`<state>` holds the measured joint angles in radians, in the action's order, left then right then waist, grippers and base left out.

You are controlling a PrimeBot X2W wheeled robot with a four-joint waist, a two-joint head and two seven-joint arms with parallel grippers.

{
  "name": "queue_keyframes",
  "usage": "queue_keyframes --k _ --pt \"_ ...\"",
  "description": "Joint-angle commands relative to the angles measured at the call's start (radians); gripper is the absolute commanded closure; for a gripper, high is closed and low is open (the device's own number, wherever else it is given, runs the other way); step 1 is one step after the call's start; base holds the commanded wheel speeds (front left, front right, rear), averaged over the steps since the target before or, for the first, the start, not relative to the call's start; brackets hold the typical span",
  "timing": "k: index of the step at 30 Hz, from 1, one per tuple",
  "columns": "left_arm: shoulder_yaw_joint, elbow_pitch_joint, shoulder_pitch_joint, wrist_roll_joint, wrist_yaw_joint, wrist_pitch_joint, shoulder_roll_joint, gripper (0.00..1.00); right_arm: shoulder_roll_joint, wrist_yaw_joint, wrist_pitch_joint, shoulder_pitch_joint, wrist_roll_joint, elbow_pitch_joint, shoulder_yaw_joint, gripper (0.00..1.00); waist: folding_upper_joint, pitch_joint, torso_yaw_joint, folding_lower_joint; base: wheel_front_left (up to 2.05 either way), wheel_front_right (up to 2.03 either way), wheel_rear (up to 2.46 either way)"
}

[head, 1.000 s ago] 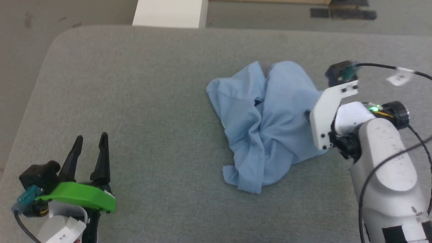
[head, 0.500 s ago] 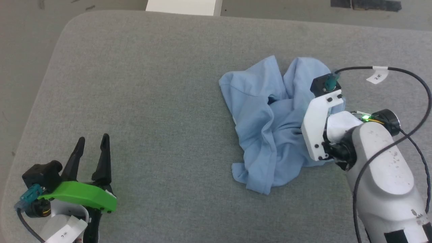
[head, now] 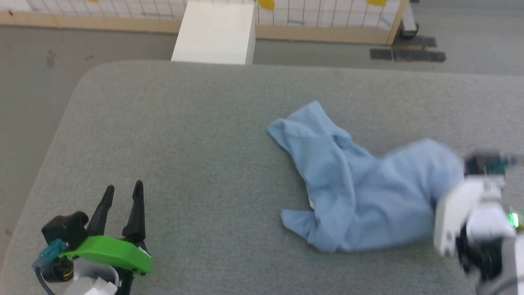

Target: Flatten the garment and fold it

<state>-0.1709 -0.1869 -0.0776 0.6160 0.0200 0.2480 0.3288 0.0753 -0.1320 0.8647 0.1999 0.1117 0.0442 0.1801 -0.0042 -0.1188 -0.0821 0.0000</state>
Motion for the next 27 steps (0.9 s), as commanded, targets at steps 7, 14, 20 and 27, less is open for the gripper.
queue_keyframes --k 7,14,20,27 --pt "-0.006 0.017 0.032 0.009 -0.018 -0.012 -0.007 0.00 -0.024 0.001 0.001 -0.226 0.095 -0.015 0.019 1.00 0.0042 0.047 0.022 0.0000 0.00 0.00 0.00" --pt "-0.011 0.021 0.042 0.015 -0.025 -0.022 -0.007 0.00 -0.025 0.001 -0.227 -0.195 0.205 -0.049 0.061 0.00 0.0042 0.067 0.024 0.0000 0.00 0.00 0.00" --pt "-0.016 0.027 0.055 0.019 -0.034 -0.026 -0.011 0.00 -0.025 0.001 -0.440 -0.186 0.249 -0.093 0.154 0.00 0.0042 0.084 0.029 0.0000 0.00 0.00 0.00" --pt "-0.048 0.050 0.028 0.042 -0.018 -0.071 -0.031 0.00 -0.025 0.001 -0.483 -0.205 0.241 -0.098 0.176 0.00 0.0042 0.081 0.038 0.0000 0.00 0.00 0.00"
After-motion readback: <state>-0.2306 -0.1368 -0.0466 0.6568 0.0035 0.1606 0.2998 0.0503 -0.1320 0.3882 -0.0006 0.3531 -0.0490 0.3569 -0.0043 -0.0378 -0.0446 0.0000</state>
